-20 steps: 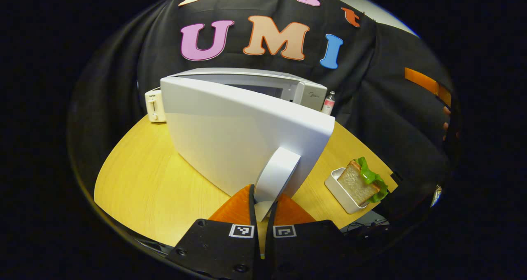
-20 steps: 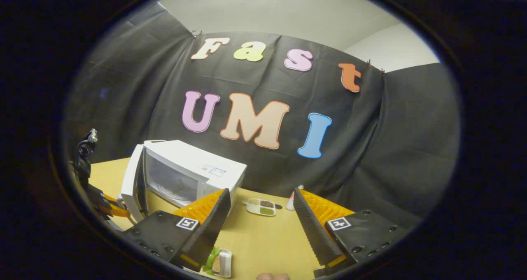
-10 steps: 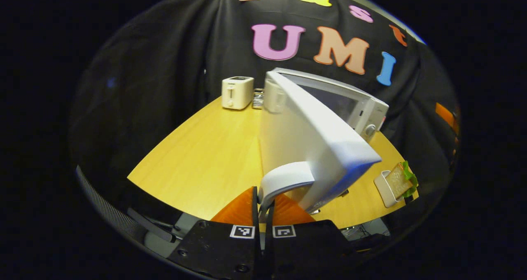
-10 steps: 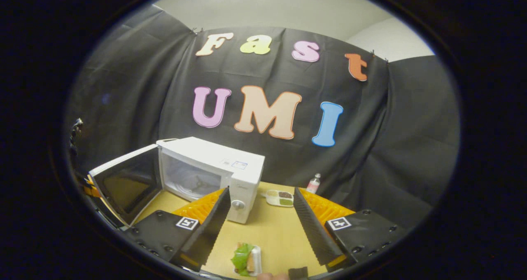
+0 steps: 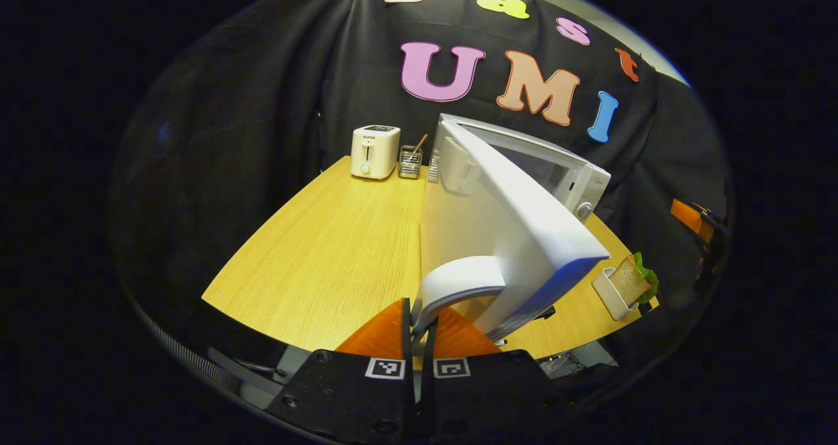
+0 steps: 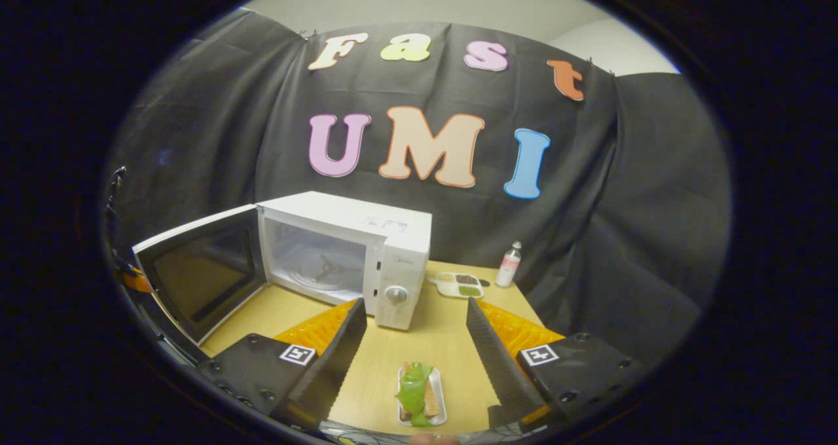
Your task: Open the microwave oven with the left hand, put the food in, and close the microwave oven.
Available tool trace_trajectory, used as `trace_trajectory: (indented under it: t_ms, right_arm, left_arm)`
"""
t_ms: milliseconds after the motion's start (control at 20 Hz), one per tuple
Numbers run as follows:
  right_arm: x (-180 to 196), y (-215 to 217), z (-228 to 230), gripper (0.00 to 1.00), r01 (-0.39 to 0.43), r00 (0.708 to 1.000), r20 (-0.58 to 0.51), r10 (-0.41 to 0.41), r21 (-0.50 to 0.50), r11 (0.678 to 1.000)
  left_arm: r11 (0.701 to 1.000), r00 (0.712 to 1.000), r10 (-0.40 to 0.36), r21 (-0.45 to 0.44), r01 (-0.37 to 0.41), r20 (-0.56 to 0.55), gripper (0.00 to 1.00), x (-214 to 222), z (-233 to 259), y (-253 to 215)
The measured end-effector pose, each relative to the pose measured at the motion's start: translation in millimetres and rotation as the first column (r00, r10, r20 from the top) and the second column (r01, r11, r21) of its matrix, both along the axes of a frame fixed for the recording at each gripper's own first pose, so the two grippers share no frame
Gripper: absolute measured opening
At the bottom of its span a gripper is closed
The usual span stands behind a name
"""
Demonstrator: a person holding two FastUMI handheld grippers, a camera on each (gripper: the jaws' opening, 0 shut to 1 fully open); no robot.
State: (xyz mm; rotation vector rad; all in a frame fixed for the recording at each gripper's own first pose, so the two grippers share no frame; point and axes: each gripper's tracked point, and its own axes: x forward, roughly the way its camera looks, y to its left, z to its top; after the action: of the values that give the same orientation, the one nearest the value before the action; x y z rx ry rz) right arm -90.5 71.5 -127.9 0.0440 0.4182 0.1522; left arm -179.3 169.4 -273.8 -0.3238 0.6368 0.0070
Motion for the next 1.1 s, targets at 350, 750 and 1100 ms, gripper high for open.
trace_trajectory:
  t_ms: [350, 750, 1100]
  right_arm:
    - [-17, -5, -70, 0.98, 0.011, 0.989, -0.15, -0.007, 0.023, 1.0]
    - [-40, 4, -158, 0.98, -0.059, 0.948, -0.315, 0.04, -0.053, 0.997]
    - [-49, 14, -191, 0.93, -0.108, 0.921, -0.381, 0.08, -0.054, 0.993]
  left_arm:
    - [1.0, 1.0, -0.01, 0.018, 0.01, 0.009, 0.02, 1, 1, -2]
    - [1.0, 1.0, -0.012, 0.015, 0.012, 0.012, 0.01, 1, 0, 1]
    - [0.999, 0.999, -0.036, 0.034, 0.036, 0.004, 0.01, 1, 1, -2]
